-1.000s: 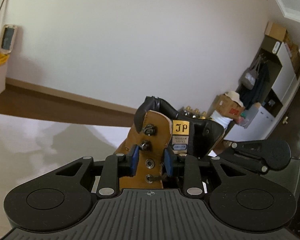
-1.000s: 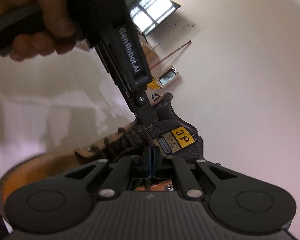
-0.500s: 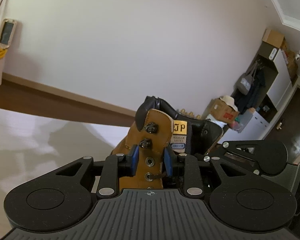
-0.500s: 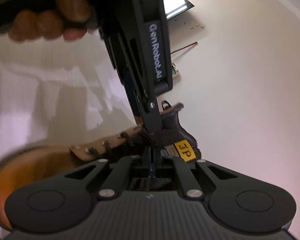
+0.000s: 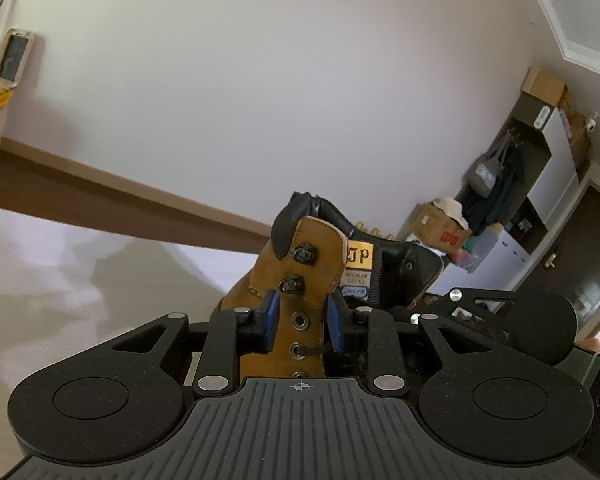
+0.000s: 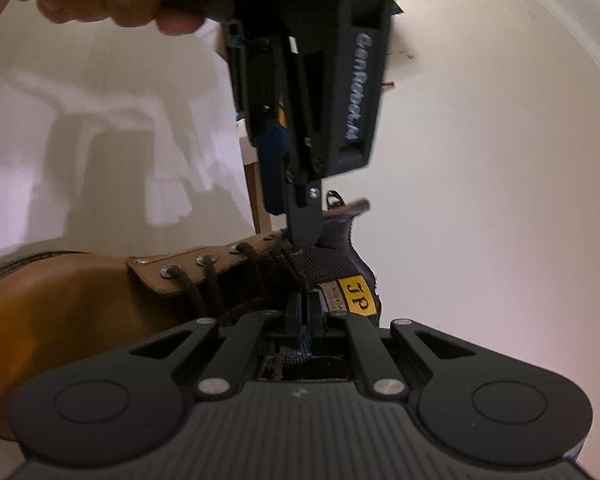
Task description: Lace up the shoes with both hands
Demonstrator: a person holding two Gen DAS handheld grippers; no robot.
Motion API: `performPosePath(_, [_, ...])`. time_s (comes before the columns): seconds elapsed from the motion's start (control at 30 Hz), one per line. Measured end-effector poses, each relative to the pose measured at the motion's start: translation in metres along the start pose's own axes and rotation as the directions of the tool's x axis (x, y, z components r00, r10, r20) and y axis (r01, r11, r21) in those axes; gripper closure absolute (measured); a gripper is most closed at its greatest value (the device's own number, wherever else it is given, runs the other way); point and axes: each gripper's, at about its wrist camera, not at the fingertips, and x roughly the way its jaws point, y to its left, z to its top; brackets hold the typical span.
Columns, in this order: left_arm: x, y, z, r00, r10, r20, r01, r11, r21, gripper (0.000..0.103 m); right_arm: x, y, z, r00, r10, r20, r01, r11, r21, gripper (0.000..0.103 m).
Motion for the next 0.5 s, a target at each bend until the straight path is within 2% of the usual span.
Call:
performPosePath(0.23, [0.0, -0.001, -0.001, 1.0, -0.001, -0.001, 0.001, 1.0, 0.003, 0.075, 0.008, 0.009, -0.006, 0.999, 0.03, 0.024, -0.031, 0.999, 0.01, 0.1])
performPosePath(0.5, [0.0, -0.001, 0.0, 1.0, -0.005, -0.006, 0.005, 1.0, 0.009, 0.075, -0.001, -0.022, -0.016, 0.992, 0.099, 0.081, -0.111, 0.981, 0.157, 0.1])
